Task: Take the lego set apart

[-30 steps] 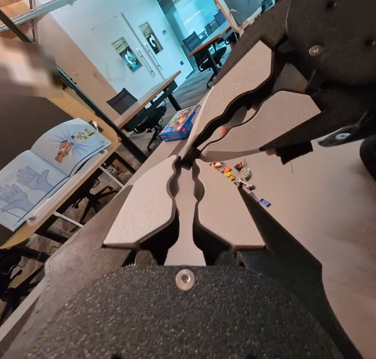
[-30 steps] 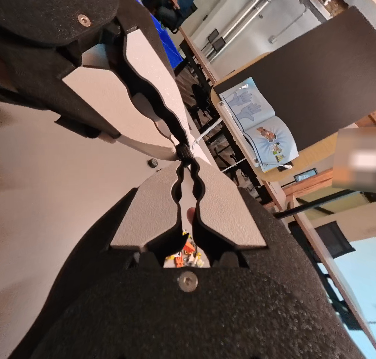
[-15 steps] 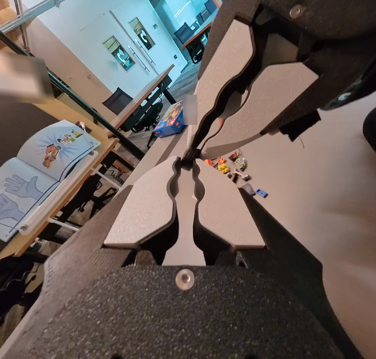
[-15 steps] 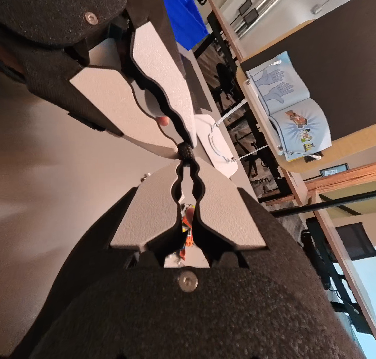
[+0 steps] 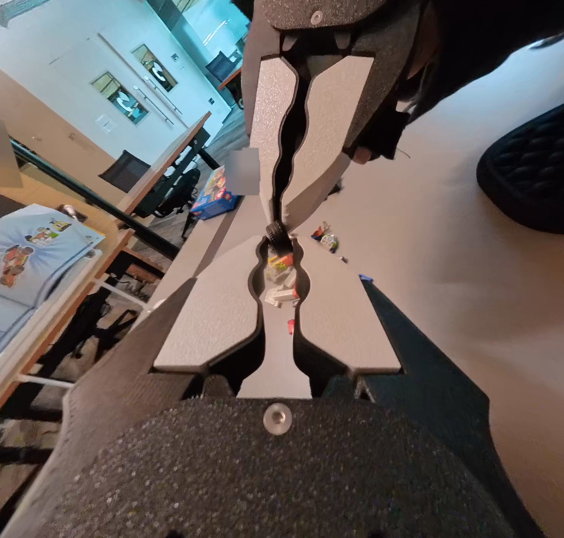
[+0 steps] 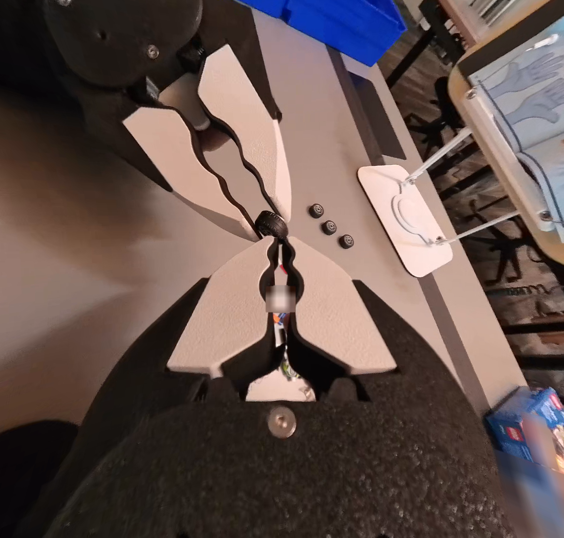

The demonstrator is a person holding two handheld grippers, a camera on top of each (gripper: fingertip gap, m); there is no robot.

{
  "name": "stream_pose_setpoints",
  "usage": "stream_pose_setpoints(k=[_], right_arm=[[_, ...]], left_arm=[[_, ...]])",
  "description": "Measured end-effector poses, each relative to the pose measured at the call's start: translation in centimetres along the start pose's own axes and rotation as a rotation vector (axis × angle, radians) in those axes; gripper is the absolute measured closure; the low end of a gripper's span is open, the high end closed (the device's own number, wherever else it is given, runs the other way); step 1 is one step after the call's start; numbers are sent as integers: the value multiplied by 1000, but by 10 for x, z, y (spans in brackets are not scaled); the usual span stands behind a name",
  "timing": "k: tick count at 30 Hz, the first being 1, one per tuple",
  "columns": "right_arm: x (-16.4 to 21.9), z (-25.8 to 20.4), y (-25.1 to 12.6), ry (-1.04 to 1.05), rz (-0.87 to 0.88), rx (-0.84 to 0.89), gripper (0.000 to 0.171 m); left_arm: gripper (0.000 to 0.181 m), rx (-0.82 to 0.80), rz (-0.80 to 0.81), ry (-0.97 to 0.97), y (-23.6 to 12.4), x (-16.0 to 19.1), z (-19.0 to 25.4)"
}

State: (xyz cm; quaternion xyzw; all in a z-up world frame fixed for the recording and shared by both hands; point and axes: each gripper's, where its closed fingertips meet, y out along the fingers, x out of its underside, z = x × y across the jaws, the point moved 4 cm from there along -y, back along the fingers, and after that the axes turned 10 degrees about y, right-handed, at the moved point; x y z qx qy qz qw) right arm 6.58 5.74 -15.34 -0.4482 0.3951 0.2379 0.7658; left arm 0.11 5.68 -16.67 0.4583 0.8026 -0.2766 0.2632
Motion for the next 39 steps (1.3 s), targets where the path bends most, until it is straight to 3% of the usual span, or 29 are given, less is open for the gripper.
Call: stream_pose_setpoints(k=[9,19,25,39], right_arm=[[-6,-10,-5,-221,2,-94,165],[-7,-18,-3,-403,-44,-81,163],[-11,-21,-1,-460,-35,78,164],[5,-24,-2,-374,-46,114,166]], left_arm=[[167,154,95,-77,-8,-2,3],[169,175,72,-42,-9,-2,7],[171,97,-3,-22,-5,3,1],[170,72,-85,-86,9,8,10]])
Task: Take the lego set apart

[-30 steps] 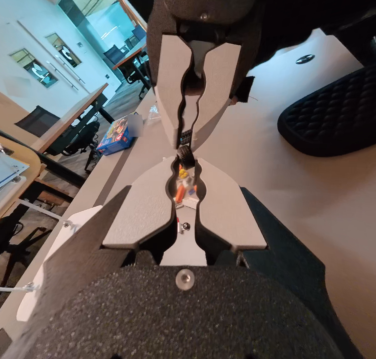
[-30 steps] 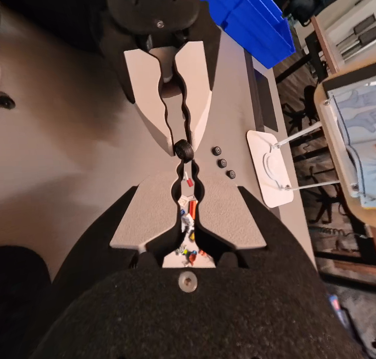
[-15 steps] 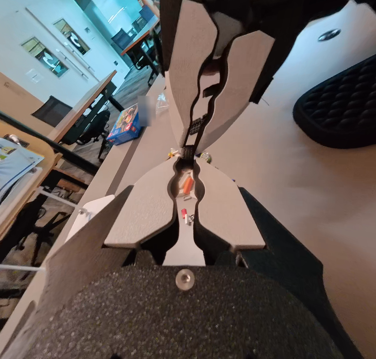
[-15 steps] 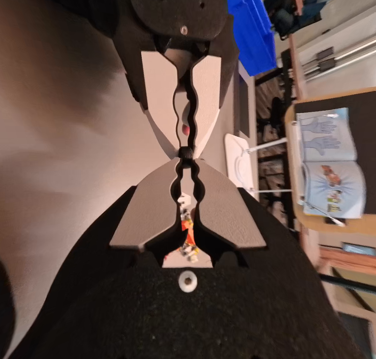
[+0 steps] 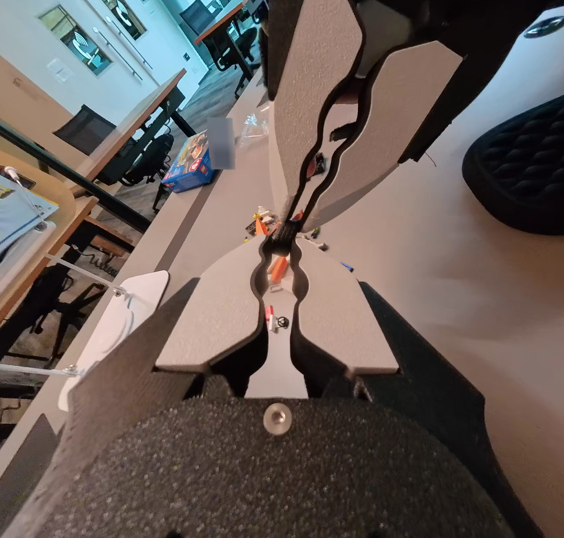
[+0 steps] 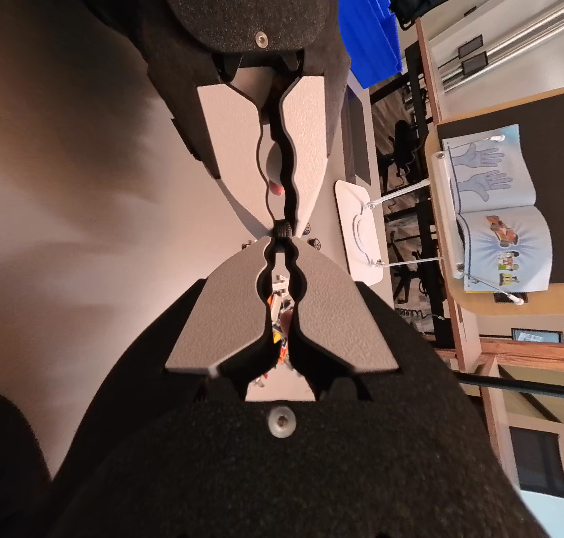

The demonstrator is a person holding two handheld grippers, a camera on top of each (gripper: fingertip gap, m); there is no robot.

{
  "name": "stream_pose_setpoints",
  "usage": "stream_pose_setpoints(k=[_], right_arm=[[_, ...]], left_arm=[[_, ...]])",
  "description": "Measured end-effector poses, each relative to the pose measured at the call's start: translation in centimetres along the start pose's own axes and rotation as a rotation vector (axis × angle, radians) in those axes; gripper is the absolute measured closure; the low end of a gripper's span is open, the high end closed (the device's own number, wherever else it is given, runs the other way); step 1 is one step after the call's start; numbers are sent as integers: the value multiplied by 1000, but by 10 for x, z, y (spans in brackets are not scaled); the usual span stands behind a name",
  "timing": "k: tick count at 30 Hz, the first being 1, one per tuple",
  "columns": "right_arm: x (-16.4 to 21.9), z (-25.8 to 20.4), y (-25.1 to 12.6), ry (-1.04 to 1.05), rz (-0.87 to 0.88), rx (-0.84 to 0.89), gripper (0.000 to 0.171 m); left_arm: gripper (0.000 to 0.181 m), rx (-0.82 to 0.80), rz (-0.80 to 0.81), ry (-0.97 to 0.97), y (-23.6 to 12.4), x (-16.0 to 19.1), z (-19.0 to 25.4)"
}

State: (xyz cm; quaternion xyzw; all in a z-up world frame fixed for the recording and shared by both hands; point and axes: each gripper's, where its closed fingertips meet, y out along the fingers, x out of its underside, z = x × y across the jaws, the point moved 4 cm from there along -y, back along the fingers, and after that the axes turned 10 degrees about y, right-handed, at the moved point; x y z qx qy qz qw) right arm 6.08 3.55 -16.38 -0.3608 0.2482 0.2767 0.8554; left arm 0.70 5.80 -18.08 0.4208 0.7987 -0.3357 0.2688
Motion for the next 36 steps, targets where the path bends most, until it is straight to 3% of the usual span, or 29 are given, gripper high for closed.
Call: stream_pose_setpoints(k=[2,3,4,5,6,7,9,13,16,19,28,36], right_arm=[[1,-4,0,14,11,-37,166],[-2,-21,2,38,29,-168,171],[-5,-51,9,75,36,-294,171],[2,-72,21,-30,8,-277,171],[9,-66,26,-125,19,-155,171],[11,-40,21,-52,55,-80,171],[5,14,-7,110,80,-22,171],[-6,44,-34,77,113,84,168],[-11,39,-28,106,146,41,148],[-25,30,-22,72,187,-11,142],[-32,18,-13,-10,167,-78,161],[-27,18,-14,64,169,-108,162]], left_arm=[[170,-23,-6,-27,1,1,-2],[171,-174,48,-78,-6,-5,-24],[171,-190,102,-178,-17,-13,-42],[171,-127,159,-236,-26,-25,-48],[171,-150,101,-141,-29,-25,-44],[171,-197,71,-33,-28,-20,-36],[171,-160,65,-108,-24,-5,-32],[171,-104,144,-151,-32,-10,-43],[171,-68,171,-87,-35,-15,-34],[171,-42,190,-33,-36,-22,-27],[171,-20,173,63,-34,-25,-16],[171,0,180,44,-32,-24,-14]])
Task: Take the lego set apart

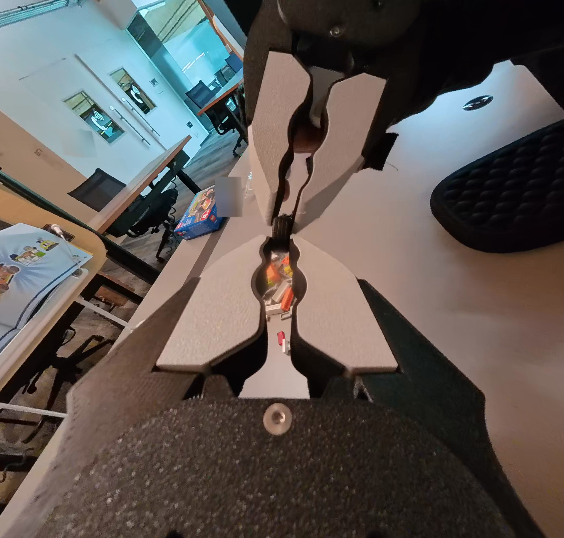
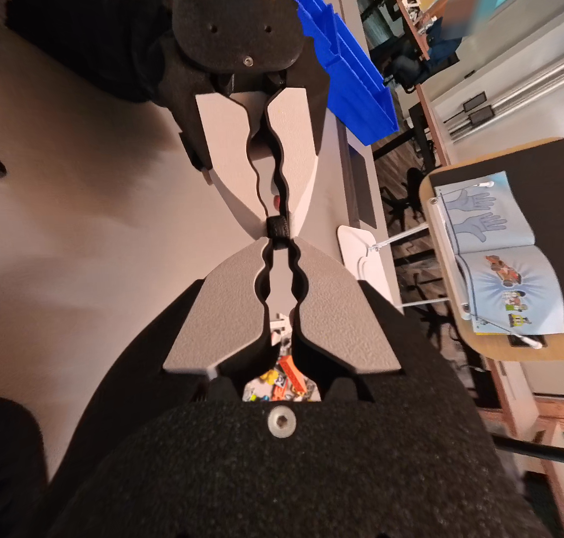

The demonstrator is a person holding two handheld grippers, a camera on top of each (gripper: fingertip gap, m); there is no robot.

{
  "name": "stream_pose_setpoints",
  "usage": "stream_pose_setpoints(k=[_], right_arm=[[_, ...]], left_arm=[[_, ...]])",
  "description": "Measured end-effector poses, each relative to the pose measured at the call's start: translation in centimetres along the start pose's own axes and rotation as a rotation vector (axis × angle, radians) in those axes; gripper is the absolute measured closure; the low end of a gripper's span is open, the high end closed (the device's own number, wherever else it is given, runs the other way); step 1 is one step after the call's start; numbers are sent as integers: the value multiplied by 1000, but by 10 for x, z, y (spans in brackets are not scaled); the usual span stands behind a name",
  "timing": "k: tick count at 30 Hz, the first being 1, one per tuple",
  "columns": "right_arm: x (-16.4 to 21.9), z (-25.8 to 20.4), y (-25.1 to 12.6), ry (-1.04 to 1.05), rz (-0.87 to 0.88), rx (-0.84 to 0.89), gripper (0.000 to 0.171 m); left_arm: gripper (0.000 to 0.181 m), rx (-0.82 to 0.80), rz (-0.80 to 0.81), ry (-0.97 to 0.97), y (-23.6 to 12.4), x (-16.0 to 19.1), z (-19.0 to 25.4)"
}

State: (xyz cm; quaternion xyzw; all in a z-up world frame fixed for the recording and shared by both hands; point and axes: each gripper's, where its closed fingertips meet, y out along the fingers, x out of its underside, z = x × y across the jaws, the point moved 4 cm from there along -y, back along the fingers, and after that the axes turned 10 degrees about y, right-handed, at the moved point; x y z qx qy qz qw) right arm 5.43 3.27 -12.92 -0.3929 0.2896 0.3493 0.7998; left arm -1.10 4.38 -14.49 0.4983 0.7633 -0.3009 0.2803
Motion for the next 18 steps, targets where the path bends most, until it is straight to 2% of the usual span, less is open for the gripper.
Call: stream_pose_setpoints(k=[5,11,14,18], right_arm=[[6,4,-6,169,59,-109,162],[8,4,-7,255,102,-181,162],[7,6,-5,258,108,-124,162],[6,9,-2,196,104,64,162]], left_arm=[[168,36,36,-48,-3,-1,0],[172,66,52,-75,-3,-3,4],[172,33,41,-124,-3,-1,-1],[181,-39,3,-186,-1,4,-7]])
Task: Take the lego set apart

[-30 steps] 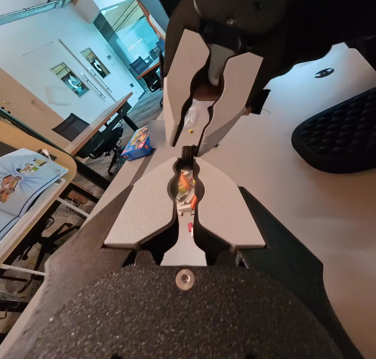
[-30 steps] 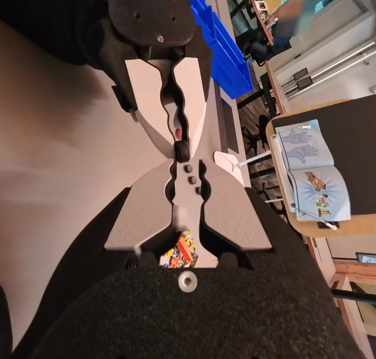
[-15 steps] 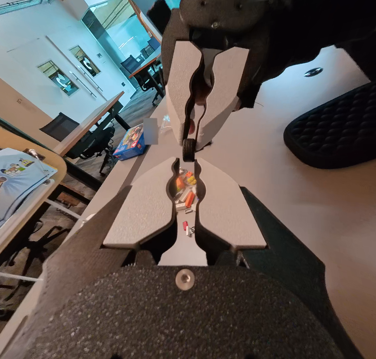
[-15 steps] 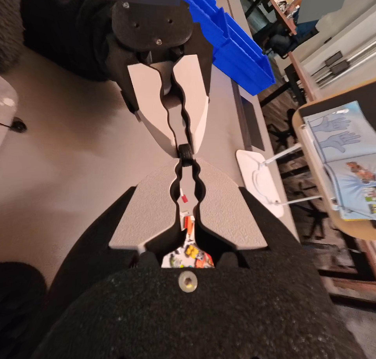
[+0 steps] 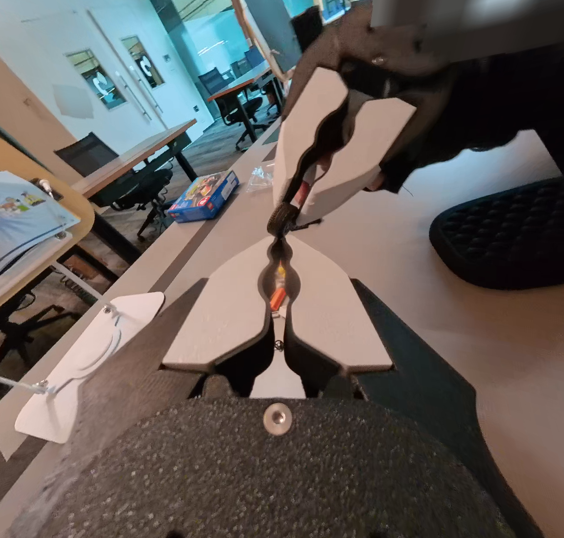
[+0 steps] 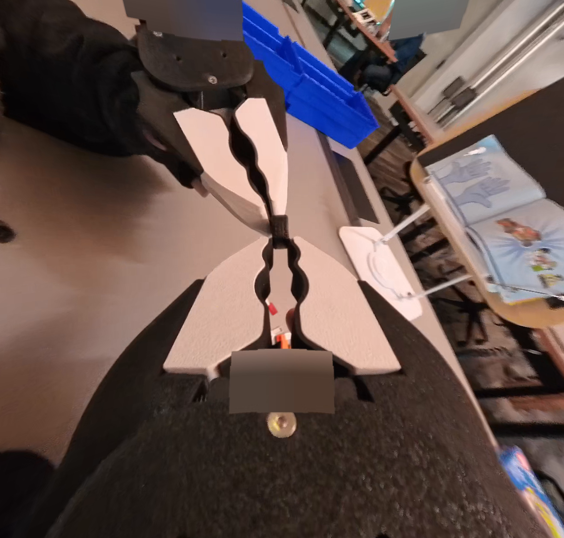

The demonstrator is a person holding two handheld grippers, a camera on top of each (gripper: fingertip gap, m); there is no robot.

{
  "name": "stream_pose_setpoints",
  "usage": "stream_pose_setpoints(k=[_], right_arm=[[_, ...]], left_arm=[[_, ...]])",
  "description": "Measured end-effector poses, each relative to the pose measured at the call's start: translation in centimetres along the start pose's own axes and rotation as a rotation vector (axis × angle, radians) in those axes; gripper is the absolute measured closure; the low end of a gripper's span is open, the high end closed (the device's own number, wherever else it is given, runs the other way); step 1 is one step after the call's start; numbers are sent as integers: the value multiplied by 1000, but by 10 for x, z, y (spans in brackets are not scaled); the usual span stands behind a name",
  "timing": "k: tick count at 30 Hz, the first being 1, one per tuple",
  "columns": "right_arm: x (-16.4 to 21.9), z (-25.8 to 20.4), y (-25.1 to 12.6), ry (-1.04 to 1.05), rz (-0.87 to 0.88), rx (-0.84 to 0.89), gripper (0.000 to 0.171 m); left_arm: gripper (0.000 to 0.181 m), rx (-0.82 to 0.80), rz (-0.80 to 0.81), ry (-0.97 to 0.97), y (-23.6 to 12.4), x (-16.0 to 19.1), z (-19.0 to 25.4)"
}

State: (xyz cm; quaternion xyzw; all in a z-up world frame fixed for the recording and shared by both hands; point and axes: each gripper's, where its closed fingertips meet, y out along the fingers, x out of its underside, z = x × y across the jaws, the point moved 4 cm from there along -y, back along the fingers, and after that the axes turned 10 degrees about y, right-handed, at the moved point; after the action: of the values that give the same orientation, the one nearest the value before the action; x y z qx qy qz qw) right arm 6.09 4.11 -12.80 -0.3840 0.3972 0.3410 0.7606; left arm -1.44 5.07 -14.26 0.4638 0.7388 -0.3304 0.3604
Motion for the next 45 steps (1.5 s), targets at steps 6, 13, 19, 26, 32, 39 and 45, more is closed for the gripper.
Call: stream_pose_setpoints(k=[6,13,19,26,32,39,45], right_arm=[[3,-1,2,14,34,136,163],[4,-2,-3,134,47,-65,162],[3,-9,-4,149,14,-208,162],[1,-3,3,65,0,-34,163],[-2,-5,8,-9,25,196,164],[5,-8,16,-83,-11,351,164],[14,-11,20,-140,-76,354,164]], left_arm=[[181,-31,-16,33,3,1,0],[166,22,49,113,-1,-3,5],[171,84,66,135,-3,-5,14],[172,-15,-8,69,-1,-1,3],[172,-107,-40,38,-1,-1,-3],[172,-144,-95,-29,3,7,-4],[173,-122,-127,-83,9,17,-1]])
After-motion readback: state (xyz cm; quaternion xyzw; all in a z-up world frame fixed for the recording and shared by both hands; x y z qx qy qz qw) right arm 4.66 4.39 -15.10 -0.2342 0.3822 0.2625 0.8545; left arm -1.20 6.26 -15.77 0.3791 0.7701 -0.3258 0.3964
